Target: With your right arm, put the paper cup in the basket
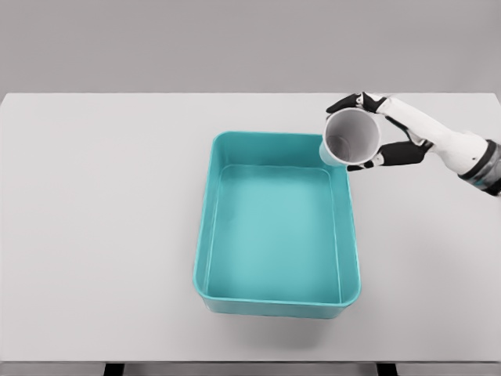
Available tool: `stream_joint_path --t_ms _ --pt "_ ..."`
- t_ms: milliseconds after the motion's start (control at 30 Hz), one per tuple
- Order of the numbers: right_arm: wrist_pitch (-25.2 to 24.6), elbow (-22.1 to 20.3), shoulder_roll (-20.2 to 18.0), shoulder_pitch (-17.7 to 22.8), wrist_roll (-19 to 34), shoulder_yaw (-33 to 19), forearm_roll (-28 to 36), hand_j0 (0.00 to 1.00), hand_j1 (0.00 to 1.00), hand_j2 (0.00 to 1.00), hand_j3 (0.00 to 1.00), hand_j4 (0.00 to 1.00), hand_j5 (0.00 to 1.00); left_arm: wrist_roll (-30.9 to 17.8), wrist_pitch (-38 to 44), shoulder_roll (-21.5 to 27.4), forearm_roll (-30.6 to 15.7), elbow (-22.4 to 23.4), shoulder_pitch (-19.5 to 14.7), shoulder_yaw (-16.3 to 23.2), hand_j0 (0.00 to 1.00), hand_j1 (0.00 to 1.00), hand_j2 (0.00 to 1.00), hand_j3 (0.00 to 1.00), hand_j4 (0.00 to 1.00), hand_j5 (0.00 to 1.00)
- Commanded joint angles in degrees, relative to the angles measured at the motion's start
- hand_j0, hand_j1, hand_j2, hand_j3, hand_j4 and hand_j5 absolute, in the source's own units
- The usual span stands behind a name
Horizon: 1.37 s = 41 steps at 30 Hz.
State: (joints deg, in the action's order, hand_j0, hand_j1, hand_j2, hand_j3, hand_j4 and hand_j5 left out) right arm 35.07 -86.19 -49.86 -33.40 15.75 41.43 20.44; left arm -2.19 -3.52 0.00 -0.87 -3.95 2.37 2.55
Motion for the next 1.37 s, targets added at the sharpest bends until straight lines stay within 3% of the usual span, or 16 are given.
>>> stream_joint_path --t_ms 0,133,233,467,533,633,733,800,867,900,967,1333 --pt "-0.07 -0.03 1.70 -0.18 -0.11 1.55 -5.06 0.60 0.60 0.60 0.60 0.60 0.60 -0.01 0.00 0.00 -0.01 -0.01 0.00 -0.01 1.00 1.00 1.00 1.00 1.00 1.00" --pt "-0.07 -0.03 2.22 -0.79 -0.02 2.16 -11.12 0.66 0.66 0.66 0.66 0.66 0.66 -0.01 0.00 0.00 -0.01 -0.01 0.00 -0.01 1.00 1.00 1.00 1.00 1.00 1.00" --pt "-0.07 -0.03 2.31 -0.97 -0.02 2.17 -12.10 0.99 0.99 0.99 0.99 0.99 0.99 -0.01 0.00 0.00 -0.01 -0.01 0.00 -0.01 1.00 1.00 1.00 1.00 1.00 1.00" --pt "-0.07 0.05 3.02 -2.64 -0.02 2.61 -12.18 1.00 1.00 1.00 1.00 1.00 1.00 -0.01 0.00 0.00 -0.01 -0.01 0.00 -0.01 1.00 1.00 1.00 1.00 1.00 1.00" --pt "-0.07 0.41 2.23 -5.62 -0.02 2.69 -12.01 1.00 1.00 1.00 1.00 1.00 1.00 -0.01 0.00 0.00 -0.01 -0.01 0.00 -0.01 1.00 1.00 1.00 1.00 1.00 1.00" --pt "-0.07 0.67 -5.33 -7.56 -0.19 2.69 -11.57 1.00 1.00 1.00 1.00 1.00 1.00 -0.01 0.00 0.00 -0.01 -0.01 0.00 -0.01 1.00 1.00 1.00 1.00 1.00 1.00" --pt "-0.07 7.17 -6.30 -7.74 -0.11 2.69 -11.92 1.00 1.00 1.00 1.00 1.00 1.00 -0.01 0.00 0.00 -0.01 -0.01 0.00 -0.01 1.00 1.00 1.00 1.00 1.00 1.00" --pt "-0.07 6.82 -9.90 -8.70 0.16 2.69 -13.23 1.00 1.00 1.00 1.00 1.00 1.00 -0.01 0.00 0.00 -0.01 -0.01 0.00 -0.01 1.00 1.00 1.00 1.00 1.00 1.00" --pt "-0.07 5.42 -10.87 -8.00 0.60 2.69 -22.71 1.00 1.00 1.00 1.00 1.00 1.00 -0.01 0.00 0.00 -0.01 -0.01 0.00 -0.01 1.00 1.00 1.00 1.00 1.00 1.00" --pt "-0.07 4.98 -10.87 -6.60 0.69 2.78 -31.39 1.00 1.00 1.00 1.00 1.00 1.00 -0.01 0.00 0.00 -0.01 -0.01 0.00 -0.01 1.00 1.00 1.00 1.00 1.00 1.00" --pt "-0.07 4.10 -10.87 -5.98 0.69 2.78 -42.06 1.00 1.00 1.00 1.00 1.00 1.00 -0.01 0.00 0.00 -0.01 -0.01 0.00 -0.01 1.00 1.00 1.00 1.00 1.00 1.00" --pt "-0.07 3.48 -12.10 -8.35 0.69 4.28 -42.68 1.00 1.00 1.00 1.00 1.00 1.00 -0.01 0.09 0.00 -0.27 0.17 1.58 -0.18 1.00 1.00 1.00 1.00 1.00 1.00"
